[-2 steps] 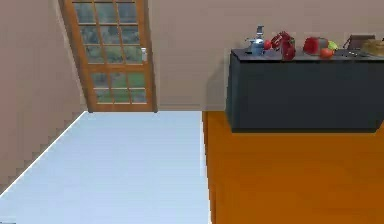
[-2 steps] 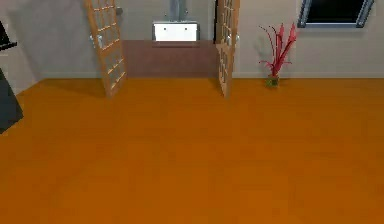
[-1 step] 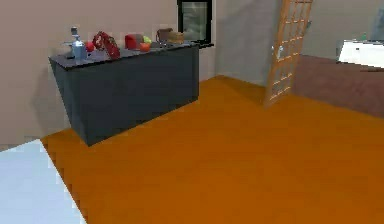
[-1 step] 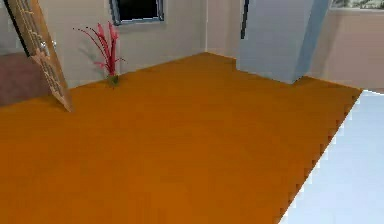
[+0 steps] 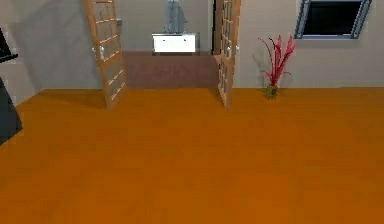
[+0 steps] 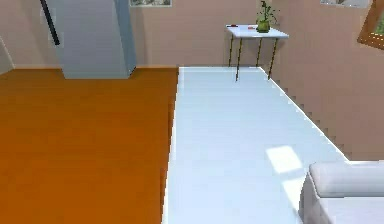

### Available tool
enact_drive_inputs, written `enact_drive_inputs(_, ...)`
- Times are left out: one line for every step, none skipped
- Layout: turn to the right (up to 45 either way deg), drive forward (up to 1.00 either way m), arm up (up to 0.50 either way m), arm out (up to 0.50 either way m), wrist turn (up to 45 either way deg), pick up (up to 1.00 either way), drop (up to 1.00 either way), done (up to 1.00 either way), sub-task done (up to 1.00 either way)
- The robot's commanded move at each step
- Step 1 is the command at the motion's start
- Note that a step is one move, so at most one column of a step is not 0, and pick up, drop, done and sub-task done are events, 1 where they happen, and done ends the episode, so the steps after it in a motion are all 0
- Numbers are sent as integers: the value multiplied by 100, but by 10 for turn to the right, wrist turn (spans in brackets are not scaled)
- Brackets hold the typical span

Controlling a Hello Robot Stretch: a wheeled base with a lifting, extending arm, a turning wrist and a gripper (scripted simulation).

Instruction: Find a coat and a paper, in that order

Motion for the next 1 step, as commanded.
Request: enact_drive_inputs(0,100,0,0,0,0,0,0,0)
